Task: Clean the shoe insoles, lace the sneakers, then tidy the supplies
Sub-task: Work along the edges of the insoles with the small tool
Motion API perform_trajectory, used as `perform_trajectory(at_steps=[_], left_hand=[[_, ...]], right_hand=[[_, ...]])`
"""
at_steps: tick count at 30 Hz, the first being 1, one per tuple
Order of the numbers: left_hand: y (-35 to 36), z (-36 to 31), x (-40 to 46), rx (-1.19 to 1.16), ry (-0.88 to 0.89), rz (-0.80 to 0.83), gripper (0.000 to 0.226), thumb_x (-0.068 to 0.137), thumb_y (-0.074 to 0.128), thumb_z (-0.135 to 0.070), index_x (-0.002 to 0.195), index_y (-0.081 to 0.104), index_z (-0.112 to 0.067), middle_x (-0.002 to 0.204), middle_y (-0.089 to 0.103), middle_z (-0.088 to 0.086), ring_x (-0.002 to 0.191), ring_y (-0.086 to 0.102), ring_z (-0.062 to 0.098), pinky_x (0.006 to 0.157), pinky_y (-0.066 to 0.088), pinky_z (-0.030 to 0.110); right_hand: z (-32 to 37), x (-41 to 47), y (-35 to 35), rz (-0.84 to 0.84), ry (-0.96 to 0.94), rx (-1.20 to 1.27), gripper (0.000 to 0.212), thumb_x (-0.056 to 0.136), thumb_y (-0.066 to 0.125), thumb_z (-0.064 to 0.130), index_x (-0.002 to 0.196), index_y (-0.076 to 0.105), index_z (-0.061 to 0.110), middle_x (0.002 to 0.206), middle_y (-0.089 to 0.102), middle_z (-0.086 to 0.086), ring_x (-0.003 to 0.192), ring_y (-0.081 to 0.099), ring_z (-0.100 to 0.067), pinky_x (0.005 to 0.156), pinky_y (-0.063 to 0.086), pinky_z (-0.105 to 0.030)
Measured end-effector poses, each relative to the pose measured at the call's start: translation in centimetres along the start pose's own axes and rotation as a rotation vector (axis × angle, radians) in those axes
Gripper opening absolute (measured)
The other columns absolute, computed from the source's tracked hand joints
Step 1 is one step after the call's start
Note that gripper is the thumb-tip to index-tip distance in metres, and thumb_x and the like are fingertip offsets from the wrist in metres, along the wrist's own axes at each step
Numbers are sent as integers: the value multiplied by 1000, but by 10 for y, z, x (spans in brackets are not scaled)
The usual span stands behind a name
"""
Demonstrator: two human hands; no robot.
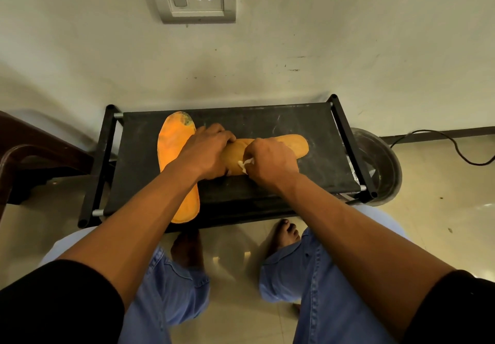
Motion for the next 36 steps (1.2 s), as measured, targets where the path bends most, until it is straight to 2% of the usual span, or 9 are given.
perform_trajectory(at_steps=[5,7,9,11,15,21,26,32,36], left_hand=[[1,0,0,6,18,0,87,71,88,-43,146,46,-29,147,42,0,137,40,30,117,34,44],[-1,-1,-1,20,19,-2,85,72,85,-41,146,46,-29,147,41,0,136,40,30,114,37,45],[-4,-5,-3,34,15,-18,81,73,81,-37,146,45,-30,146,40,-2,132,39,29,106,43,44],[-5,-14,-4,34,39,-52,78,76,76,-39,147,44,-33,146,39,-4,130,38,27,103,43,45],[0,-36,-3,22,123,-109,70,85,66,-57,148,44,-36,147,41,-7,133,38,25,106,39,48],[5,-43,1,33,114,-116,71,84,70,-57,148,45,-37,145,42,-7,131,40,24,104,39,46],[6,-40,-2,30,108,-122,69,84,69,-59,147,45,-40,146,42,-8,132,39,24,105,39,46],[3,-40,-2,57,80,-120,67,84,69,-60,144,44,-42,150,40,-6,139,35,25,110,32,51],[-1,-45,0,35,-3,-96,80,75,79,-56,142,42,-34,145,38,0,135,37,28,105,36,53]], right_hand=[[-17,5,-13,-92,99,-144,11,89,64,17,100,69,18,91,63,-5,69,54,-22,58,48,-33],[-25,5,-18,-80,162,-39,16,83,65,17,97,73,19,90,66,-5,70,59,-25,61,50,-32],[-37,7,-26,-80,258,182,23,76,67,20,95,78,24,92,72,-4,82,69,-27,71,58,-35],[-56,10,-38,-154,372,354,21,75,70,24,93,80,29,94,75,-3,88,71,-26,78,60,-37],[-87,15,-47,-229,462,365,17,77,70,24,90,79,27,95,75,-3,90,71,-26,80,59,-39],[-73,23,-34,-137,357,193,20,79,68,18,93,78,26,97,73,-6,90,70,-31,76,59,-38],[-84,21,-35,-225,442,31,23,79,66,17,102,72,18,102,69,-11,94,68,-35,75,56,-39],[-77,17,-38,-244,410,146,21,77,68,22,96,75,19,97,72,-8,90,69,-32,74,57,-38],[-58,10,-37,-314,306,224,20,72,69,25,90,77,25,92,72,1,86,69,-24,67,52,-31]])
Point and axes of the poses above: each hand's wrist, its own x-axis towards the middle knuckle, its own y-axis out of the palm, z = x × y, the point moved 3 cm from there along x, towards the middle knuckle
